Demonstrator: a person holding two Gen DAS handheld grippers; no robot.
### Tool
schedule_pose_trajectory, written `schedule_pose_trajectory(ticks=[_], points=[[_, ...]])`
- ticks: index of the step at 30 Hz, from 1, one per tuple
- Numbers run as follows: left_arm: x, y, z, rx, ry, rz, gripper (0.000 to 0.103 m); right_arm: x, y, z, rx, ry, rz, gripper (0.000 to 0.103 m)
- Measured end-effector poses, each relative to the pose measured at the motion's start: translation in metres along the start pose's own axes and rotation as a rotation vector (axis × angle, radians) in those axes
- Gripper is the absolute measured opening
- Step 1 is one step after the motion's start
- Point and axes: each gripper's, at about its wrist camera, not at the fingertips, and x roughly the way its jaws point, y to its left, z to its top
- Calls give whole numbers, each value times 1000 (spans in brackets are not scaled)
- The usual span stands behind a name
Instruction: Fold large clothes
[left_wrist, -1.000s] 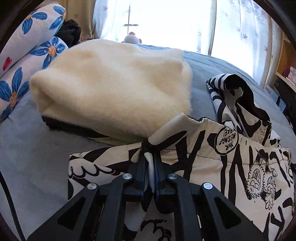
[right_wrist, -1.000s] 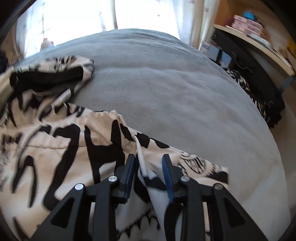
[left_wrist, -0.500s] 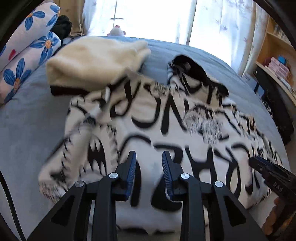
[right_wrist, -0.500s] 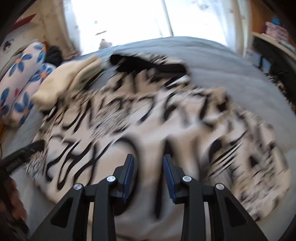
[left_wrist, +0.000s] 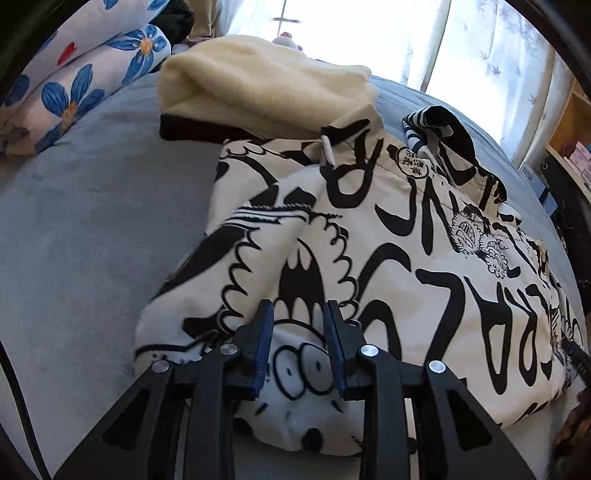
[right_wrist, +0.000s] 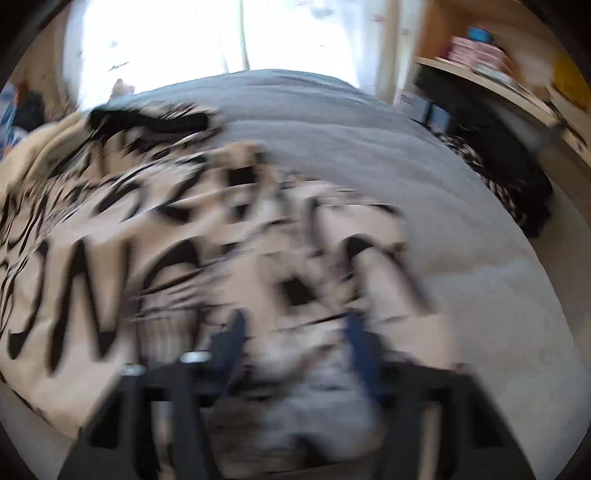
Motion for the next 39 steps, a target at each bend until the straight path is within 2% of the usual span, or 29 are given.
schedule_pose_trajectory(ticks=[1, 4, 6, 8, 13, 17, 20, 24, 25, 28, 29, 30, 32, 34, 39], points=[[0, 2, 1, 3, -2, 3, 27, 0, -19, 1, 31, -7, -13, 0], [6, 2, 3, 7, 1, -2, 27, 8, -62, 0, 130, 6, -11, 0], [9, 0, 3, 21, 1, 12, 27, 18, -75, -4, 158, 45, -41, 0], [10, -3, 3, 36, -3, 29, 27, 24, -86, -8, 203, 80, -20, 0], [10, -6, 5, 47, 8, 39, 27, 19, -83, -4, 207, 65, -41, 0], [5, 0, 12, 3, 37, 12, 27, 10, -80, 1, 225, 56, -37, 3], [-5, 8, 19, -28, 53, 19, 29, -7, -83, 4, 232, 26, -28, 3], [-33, 21, 27, -47, 11, 61, 39, -35, -76, 12, 233, -5, 16, 4], [-39, 24, 27, -52, 3, 64, 46, -42, -74, 14, 233, -13, 31, 4], [-66, 31, 28, -64, -34, 71, 54, -65, -66, 17, 232, -33, 67, 13], [-74, 32, 27, -63, -41, 67, 55, -72, -63, 17, 235, -35, 87, 27], [-84, 33, 24, -62, -45, 54, 55, -79, -61, 16, 240, -40, 101, 45], [-95, 33, 19, -66, -45, 27, 61, -93, -57, 11, 257, -56, 128, 62], [-103, 32, 9, -79, -37, -5, 72, -102, -54, 5, 268, -67, 159, 64], [-92, 28, -25, -134, 62, -128, 72, -98, -47, -21, 302, 19, 231, 64]])
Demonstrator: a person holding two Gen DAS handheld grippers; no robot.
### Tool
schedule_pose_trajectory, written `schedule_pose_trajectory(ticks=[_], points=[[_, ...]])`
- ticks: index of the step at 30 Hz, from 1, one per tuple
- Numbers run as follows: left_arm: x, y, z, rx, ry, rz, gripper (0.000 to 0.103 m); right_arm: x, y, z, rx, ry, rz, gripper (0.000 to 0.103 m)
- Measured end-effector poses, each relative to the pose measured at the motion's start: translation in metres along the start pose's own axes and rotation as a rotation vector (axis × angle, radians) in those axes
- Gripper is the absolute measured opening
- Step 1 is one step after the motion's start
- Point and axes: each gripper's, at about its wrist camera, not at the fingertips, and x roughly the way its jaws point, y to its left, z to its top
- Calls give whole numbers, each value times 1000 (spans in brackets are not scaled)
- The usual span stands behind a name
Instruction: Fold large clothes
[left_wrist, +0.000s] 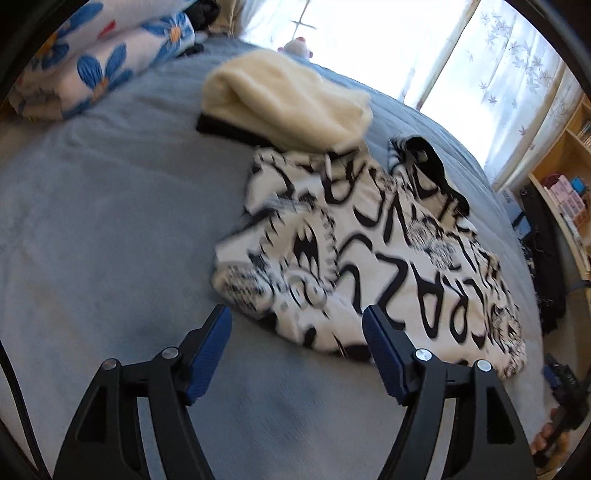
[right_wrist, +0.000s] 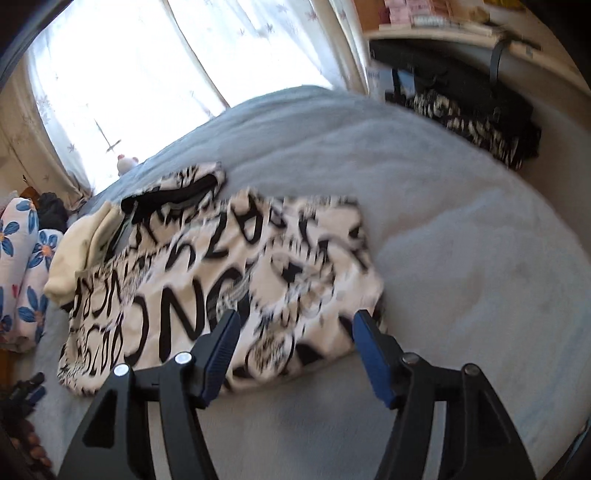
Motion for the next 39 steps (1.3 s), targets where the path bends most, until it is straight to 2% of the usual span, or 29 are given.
schedule_pose_trajectory(ticks=[4, 6, 10, 15, 21, 22, 23, 24, 25, 27, 28, 32, 35, 39], points=[[29, 9, -19, -74, 86, -55, 72, 19, -13, -20, 60, 78, 4, 64], [41, 14, -22, -118, 103, -73, 72, 27, -21, -26, 118, 110, 31, 64], [59, 17, -20, -137, 81, -65, 72, 48, -32, -29, 217, 154, 67, 64], [84, 20, -8, -151, 67, -50, 72, 78, -32, -24, 261, 188, 65, 64], [101, 21, 3, -199, 29, -43, 72, 104, -27, -16, 272, 162, 42, 63], [101, 22, 4, -212, 15, -41, 67, 105, -26, -15, 271, 156, 36, 63], [100, 23, 4, -228, 2, -27, 60, 106, -25, -15, 266, 147, 24, 56], [99, 24, 5, -237, -7, -5, 44, 105, -23, -15, 253, 135, 2, 46], [99, 26, 5, -243, -11, 2, 32, 105, -24, -14, 248, 130, -1, 43], [96, 29, 5, -259, -24, 0, 24, 99, -26, -15, 257, 110, 17, 31], [93, 30, 6, -269, -27, 1, 22, 97, -27, -14, 261, 106, 33, 24], [81, 13, 8, -221, -56, 63, 18, 80, -20, -12, 212, 67, 28, 14], [68, 5, 11, -199, -69, 79, 17, 68, -17, -11, 196, 58, 18, 12], [60, 0, 14, -191, -43, 94, 16, 55, -16, -11, 182, 67, -4, 11]])
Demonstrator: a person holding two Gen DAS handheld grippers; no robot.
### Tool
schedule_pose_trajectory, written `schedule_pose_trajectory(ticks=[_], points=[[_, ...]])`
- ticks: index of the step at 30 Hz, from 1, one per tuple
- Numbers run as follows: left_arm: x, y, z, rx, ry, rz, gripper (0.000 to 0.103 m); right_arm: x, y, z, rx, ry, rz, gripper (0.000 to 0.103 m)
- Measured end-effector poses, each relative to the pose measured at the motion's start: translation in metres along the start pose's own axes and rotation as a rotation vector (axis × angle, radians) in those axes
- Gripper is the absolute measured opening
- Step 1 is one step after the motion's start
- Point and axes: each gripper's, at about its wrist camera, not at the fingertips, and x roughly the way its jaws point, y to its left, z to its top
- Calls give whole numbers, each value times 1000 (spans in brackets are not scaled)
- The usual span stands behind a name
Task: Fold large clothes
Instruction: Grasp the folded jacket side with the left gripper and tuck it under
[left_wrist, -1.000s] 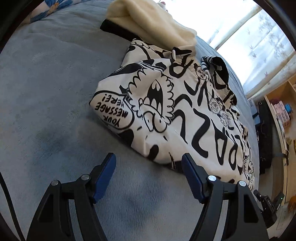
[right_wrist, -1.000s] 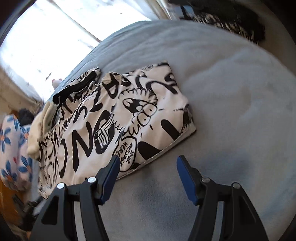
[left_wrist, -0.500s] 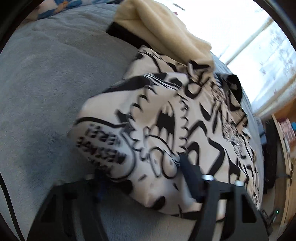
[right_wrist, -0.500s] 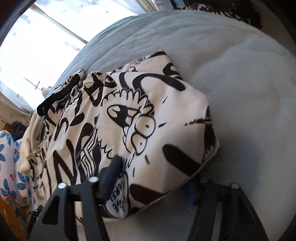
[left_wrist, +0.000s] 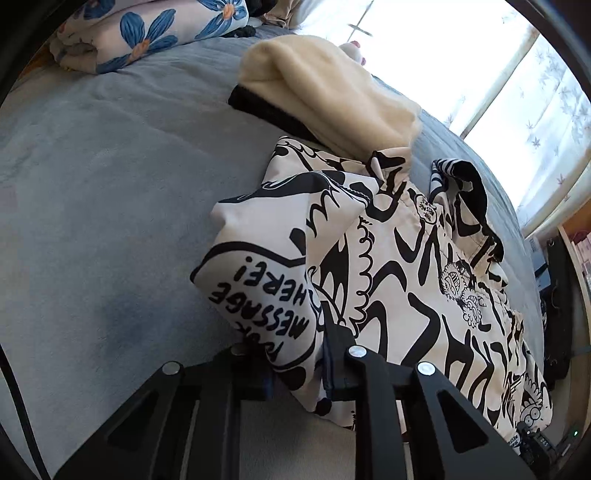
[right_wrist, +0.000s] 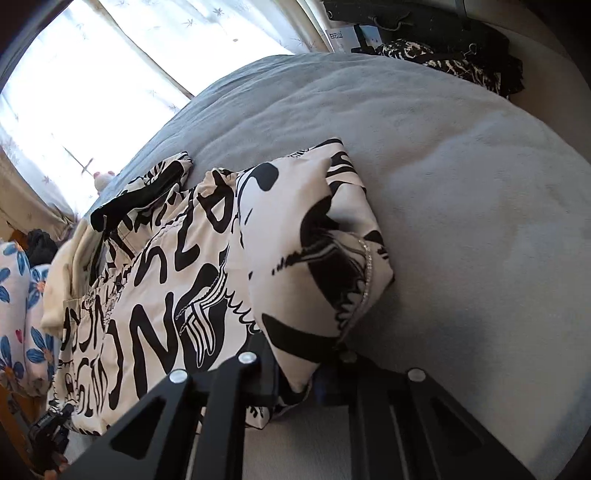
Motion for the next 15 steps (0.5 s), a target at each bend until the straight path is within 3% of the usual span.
schedule_pose_trajectory(ticks=[5, 15], points=[[-14, 2, 2, 30, 52, -3, 16, -18, -7, -4, -4, 26, -22, 12], [-18, 13, 0, 78, 133, 3, 17, -46, -23, -42, -73, 87, -72, 13]])
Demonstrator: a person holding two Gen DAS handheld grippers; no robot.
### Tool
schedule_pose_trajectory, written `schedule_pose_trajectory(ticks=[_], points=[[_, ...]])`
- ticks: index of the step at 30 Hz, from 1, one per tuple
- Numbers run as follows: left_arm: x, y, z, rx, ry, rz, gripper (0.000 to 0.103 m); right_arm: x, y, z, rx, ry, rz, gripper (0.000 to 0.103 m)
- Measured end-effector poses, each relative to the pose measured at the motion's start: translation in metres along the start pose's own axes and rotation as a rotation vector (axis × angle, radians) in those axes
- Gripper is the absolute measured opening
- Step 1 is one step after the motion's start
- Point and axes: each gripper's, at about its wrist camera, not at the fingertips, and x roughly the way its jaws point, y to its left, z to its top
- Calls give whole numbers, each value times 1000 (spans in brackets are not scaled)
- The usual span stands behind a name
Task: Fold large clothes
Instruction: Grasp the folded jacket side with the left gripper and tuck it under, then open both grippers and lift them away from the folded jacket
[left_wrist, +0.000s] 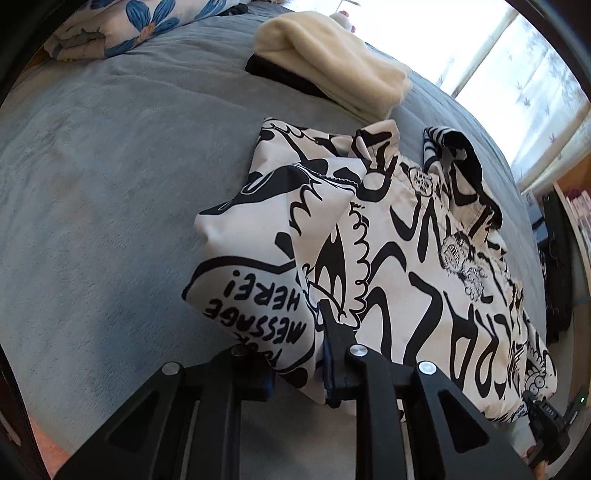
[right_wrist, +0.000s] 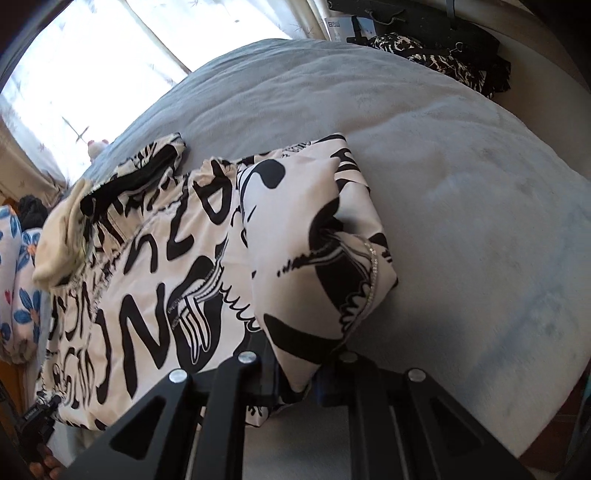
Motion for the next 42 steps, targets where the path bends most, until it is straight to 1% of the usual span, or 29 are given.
schedule_pose_trajectory(ticks=[2, 3, 5, 7, 9, 14, 16, 18, 21, 22, 23, 25, 27, 28, 30, 32, 36, 38, 40, 42], points=[[8, -4, 9, 4, 11, 3, 18, 3, -1, -3, -8, 15, -6, 17], [12, -7, 11, 17, 17, 14, 19, 4, -1, -2, -17, 22, -24, 24], [15, -12, 13, 55, 26, 36, 23, 4, 3, -2, -48, 47, -63, 28], [14, -16, 13, 92, 31, 75, 30, 2, 7, -2, -98, 65, -91, 29], [13, -19, 14, 108, 40, 98, 33, -4, 10, -6, -128, 66, -108, 31], [2, -23, 14, 135, 76, 147, 36, -24, 10, -12, -146, 81, -146, 31], [-9, -21, 14, 149, 81, 159, 36, -37, 15, -14, -178, 54, -198, 31], [-24, -24, 14, 166, 65, 156, 37, -51, 18, -13, -207, 23, -229, 31], [-48, -28, 17, 182, 23, 147, 47, -72, 27, -7, -245, -20, -197, 31], [-55, -34, 21, 194, 4, 135, 48, -75, 31, -4, -253, -29, -186, 31], [-59, -42, 28, 209, -11, 119, 48, -78, 37, 0, -262, -40, -174, 31], [-67, -60, 37, 256, -41, 82, 53, -78, 53, 9, -286, -56, -144, 32], [-66, -83, 49, 291, -66, 55, 56, -72, 70, 20, -310, -65, -119, 32], [-64, -103, 59, 317, -78, 22, 58, -69, 77, 25, -317, -66, -110, 32], [-57, -128, 73, 347, -88, -22, 58, -59, 97, 39, -340, -68, -70, 32], [-41, -160, 93, 388, -108, -63, 59, -46, 117, 56, -362, -72, -44, 32], [5, -212, 132, 427, -116, -103, 59, -13, 151, 93, -383, -52, -9, 32], [29, -229, 148, 445, -109, -132, 59, 10, 167, 116, -386, -36, 14, 32], [59, -247, 166, 453, -98, -143, 59, 34, 182, 135, -393, -12, 24, 32], [82, -257, 177, 449, -92, -137, 59, 63, 196, 156, -391, 11, 33, 32]])
